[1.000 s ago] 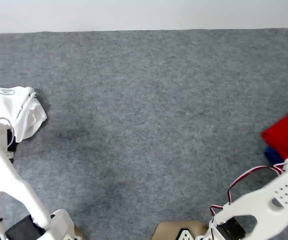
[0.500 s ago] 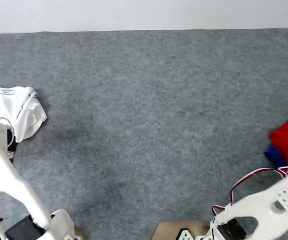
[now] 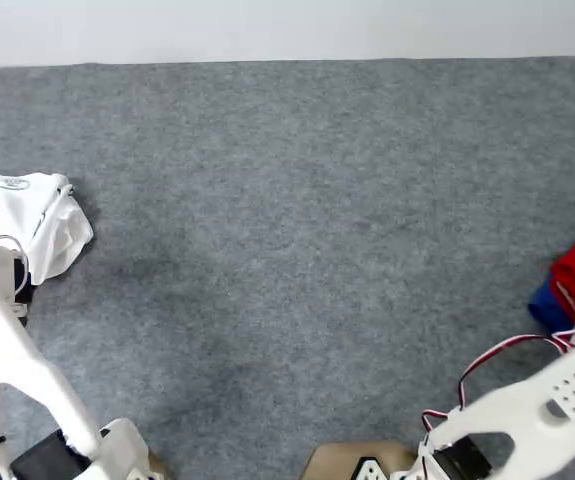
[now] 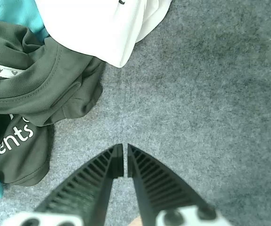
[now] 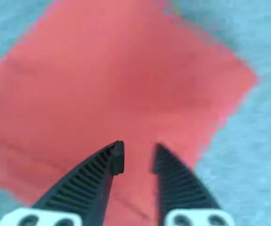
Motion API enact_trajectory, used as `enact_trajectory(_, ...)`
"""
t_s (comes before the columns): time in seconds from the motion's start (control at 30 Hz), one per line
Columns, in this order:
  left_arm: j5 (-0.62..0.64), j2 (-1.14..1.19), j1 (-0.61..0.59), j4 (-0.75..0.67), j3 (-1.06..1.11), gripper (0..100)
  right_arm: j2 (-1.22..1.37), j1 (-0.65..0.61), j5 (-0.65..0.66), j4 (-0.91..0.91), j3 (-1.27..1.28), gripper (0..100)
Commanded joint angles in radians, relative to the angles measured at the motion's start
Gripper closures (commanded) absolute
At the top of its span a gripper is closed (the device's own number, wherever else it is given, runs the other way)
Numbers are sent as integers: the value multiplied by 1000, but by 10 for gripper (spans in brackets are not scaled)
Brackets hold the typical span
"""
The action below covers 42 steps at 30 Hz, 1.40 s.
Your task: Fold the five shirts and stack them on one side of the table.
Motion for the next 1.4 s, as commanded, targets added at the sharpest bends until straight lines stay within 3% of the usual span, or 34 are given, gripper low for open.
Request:
enact_trajectory(0.0, -2, -23, 8, 20, -4, 967, -84, -51, 3, 134, -32, 976)
enact_trajectory(0.43, 0, -23, 8, 21, -4, 967, 84, -85, 8, 286, -34, 988)
enact_trajectory(0.6, 0, -23, 9, 21, -4, 967, -28, -91, 2, 337, -101, 988)
enact_trajectory(0.8, 0, -25, 9, 21, -4, 967, -91, -186, 0, 358, -132, 988)
enact_trajectory(1.13, 0, -25, 9, 21, -4, 967, 197, -251, -68, 367, -153, 988)
enact_trajectory(1.37, 0, -26, 9, 21, -4, 967, 33, -246, -71, 381, -229, 988)
